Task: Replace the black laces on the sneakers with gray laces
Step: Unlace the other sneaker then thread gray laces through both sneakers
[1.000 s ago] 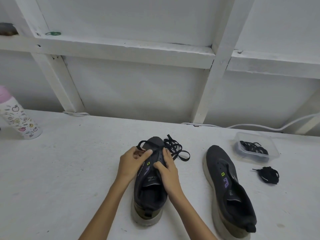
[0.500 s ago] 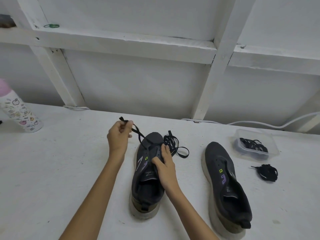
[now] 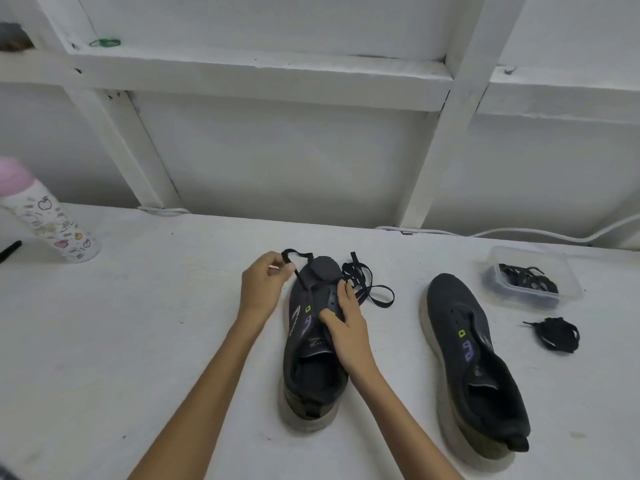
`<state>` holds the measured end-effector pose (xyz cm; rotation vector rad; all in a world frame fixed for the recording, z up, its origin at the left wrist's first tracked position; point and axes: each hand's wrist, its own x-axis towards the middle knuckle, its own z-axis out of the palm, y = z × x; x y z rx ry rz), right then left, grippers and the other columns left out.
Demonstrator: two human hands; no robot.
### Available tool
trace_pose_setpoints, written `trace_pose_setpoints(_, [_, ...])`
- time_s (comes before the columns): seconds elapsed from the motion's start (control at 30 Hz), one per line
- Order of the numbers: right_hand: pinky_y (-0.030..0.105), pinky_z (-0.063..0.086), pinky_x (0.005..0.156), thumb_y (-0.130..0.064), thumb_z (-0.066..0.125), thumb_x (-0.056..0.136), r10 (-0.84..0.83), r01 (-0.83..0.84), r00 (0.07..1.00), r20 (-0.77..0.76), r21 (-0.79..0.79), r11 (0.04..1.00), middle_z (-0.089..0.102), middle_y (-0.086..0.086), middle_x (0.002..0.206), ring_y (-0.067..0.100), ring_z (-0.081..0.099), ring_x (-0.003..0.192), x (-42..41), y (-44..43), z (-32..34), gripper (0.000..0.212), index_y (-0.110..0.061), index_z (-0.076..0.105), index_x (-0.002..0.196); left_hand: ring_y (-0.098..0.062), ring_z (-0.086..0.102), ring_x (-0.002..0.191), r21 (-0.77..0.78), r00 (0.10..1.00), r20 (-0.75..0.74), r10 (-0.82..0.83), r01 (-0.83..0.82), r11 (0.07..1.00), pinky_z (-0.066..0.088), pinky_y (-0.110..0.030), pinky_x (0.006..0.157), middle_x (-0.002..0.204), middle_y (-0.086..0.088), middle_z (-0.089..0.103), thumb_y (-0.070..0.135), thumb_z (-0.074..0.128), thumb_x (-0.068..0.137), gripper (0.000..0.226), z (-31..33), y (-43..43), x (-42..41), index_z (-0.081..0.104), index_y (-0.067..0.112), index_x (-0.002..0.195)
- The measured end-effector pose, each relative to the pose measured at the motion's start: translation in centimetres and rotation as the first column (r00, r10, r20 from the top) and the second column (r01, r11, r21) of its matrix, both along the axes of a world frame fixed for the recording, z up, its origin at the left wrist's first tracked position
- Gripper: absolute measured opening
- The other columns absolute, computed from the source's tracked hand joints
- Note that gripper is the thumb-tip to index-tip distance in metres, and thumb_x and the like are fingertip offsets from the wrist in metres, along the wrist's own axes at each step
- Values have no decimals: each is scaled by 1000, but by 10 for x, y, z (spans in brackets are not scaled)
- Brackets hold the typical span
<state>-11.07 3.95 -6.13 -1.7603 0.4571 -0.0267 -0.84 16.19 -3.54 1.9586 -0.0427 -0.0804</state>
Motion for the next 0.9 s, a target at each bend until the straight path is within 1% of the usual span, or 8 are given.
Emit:
trace_pose_setpoints(0.13, [19, 12, 115, -14, 54, 95, -19, 19, 1000, -6, 22, 1000, 13, -11, 162, 4, 11, 148, 0, -1, -2, 67, -21, 22, 154, -10, 54, 68, -350, 969, 37, 244, -216, 912, 45, -26, 63, 75, 5, 56, 11, 58, 93, 18, 39, 18, 33, 57, 20, 78])
trace_pose_setpoints(0.2, [21, 13, 118, -14, 54, 95, -24, 24, 1000, -2, 25, 999, 15, -11, 161, 4, 12, 148, 1, -1, -4, 67, -20, 22, 154, -5, 55, 65, -429, 955, 28, 294, -254, 867, 46, -23, 61, 78, 5, 56, 13, 57, 95, 16, 44, 21, 40, 56, 20, 81])
trace_pose_setpoints(0.3, [24, 13, 120, -13, 54, 95, -26, 26, 1000, 1, 32, 999, 15, -10, 162, 4, 12, 148, 0, -1, -5, 68, -20, 22, 154, -9, 56, 69, -401, 981, -102, 164, -191, 896, 46, -25, 61, 83, 1, 58, 28, 57, 96, 16, 27, 15, 31, 55, 18, 84])
trace_pose_setpoints(0.43, [25, 13, 120, -16, 54, 94, -18, 18, 1000, -12, 12, 1000, 15, -12, 161, 3, 11, 148, 1, 0, -1, 69, -21, 22, 155, -13, 59, 76, -197, 940, -329, -93, 28, 980, 47, -26, 70, 83, 2, 64, 53, 72, 78, 43, -12, -2, -9, 65, 12, 92])
trace_pose_setpoints(0.57, [30, 15, 122, -33, 52, 83, -25, 25, 999, -24, -10, 1000, 15, -10, 162, 4, 12, 148, 0, 4, 5, 79, -21, 21, 155, -13, 61, 78, -35, 987, -144, -77, 72, 997, 49, -19, 73, 82, 1, 67, 22, 77, 81, 15, -25, -6, -27, 69, 12, 90])
trace_pose_setpoints(0.67, [27, 13, 121, -21, 55, 92, -12, 11, 1000, -29, -9, 1000, 13, -9, 162, 4, 10, 149, 0, 2, 4, 72, -20, 20, 155, -12, 60, 72, 58, 998, -8, -67, 67, 996, 48, -23, 72, 76, 3, 67, 13, 73, 83, 4, -16, -4, -16, 69, 14, 84])
trace_pose_setpoints(0.8, [31, 13, 122, -25, 55, 91, -21, 21, 999, -33, 1, 1000, 12, -12, 162, 5, 11, 149, -1, 3, 3, 73, -24, 20, 155, -3, 53, 56, -171, 968, 171, 186, -157, 973, 49, -30, 64, 67, 5, 60, 15, 68, 88, 9, 19, 11, 15, 64, 18, 81])
trace_pose_setpoints(0.9, [28, 14, 121, -22, 54, 92, -18, 19, 1000, -19, 17, 1000, 13, -13, 162, 4, 11, 148, -1, 3, 1, 71, -23, 20, 155, 0, 56, 62, -359, 938, 182, 295, -216, 908, 52, -27, 67, 74, 5, 62, 19, 66, 91, 6, 37, 16, 21, 65, 21, 85])
